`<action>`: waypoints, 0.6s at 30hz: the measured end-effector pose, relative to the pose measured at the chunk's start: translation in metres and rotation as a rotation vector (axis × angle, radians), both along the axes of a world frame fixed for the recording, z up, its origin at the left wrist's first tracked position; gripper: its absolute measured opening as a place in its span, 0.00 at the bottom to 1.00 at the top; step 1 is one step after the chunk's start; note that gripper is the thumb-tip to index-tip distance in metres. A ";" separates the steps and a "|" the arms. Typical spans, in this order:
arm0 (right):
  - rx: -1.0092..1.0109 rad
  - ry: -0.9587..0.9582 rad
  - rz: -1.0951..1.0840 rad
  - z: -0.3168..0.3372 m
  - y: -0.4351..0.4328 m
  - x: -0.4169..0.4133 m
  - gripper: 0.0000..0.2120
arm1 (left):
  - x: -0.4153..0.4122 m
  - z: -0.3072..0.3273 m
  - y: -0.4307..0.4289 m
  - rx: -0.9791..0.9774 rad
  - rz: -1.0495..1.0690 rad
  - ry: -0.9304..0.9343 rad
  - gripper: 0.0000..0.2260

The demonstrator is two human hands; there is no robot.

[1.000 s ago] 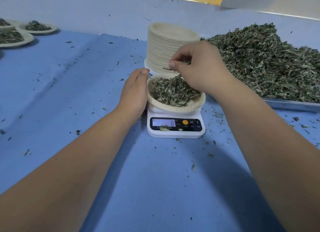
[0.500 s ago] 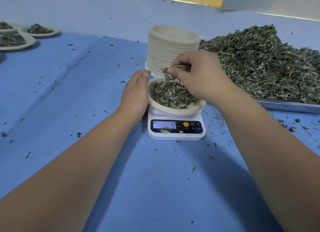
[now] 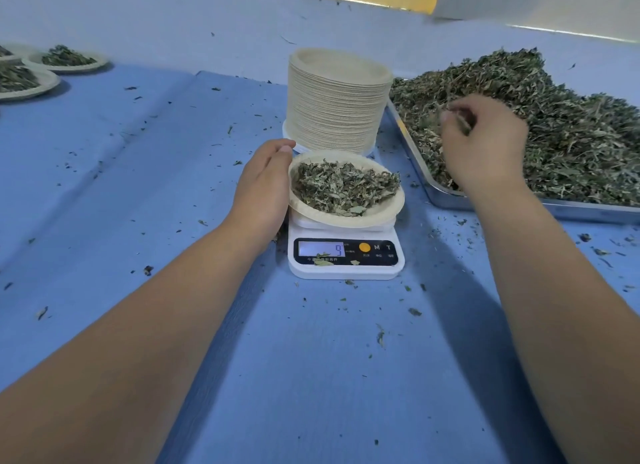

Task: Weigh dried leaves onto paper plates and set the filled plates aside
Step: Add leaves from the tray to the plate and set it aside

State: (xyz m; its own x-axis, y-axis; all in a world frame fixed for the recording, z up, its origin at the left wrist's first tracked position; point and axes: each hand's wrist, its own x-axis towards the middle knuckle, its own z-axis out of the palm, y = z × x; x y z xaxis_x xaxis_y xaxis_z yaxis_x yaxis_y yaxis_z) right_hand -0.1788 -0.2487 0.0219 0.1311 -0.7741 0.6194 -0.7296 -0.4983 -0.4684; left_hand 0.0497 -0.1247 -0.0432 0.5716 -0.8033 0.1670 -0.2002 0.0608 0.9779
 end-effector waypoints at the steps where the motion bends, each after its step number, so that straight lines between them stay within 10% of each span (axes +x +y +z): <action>1: 0.080 0.078 -0.056 -0.007 -0.006 -0.010 0.17 | 0.000 0.000 0.000 0.003 0.000 0.009 0.14; 18: 0.133 0.116 0.261 -0.023 0.038 -0.020 0.06 | -0.001 -0.001 0.002 0.004 -0.013 0.011 0.13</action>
State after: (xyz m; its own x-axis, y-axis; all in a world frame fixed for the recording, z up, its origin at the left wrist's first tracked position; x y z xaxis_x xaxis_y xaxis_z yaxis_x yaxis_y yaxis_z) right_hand -0.1984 -0.2110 -0.0009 0.3999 -0.7783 0.4841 -0.6378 -0.6156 -0.4629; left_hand 0.0487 -0.1225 -0.0438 0.5631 -0.8114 0.1569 -0.1882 0.0590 0.9804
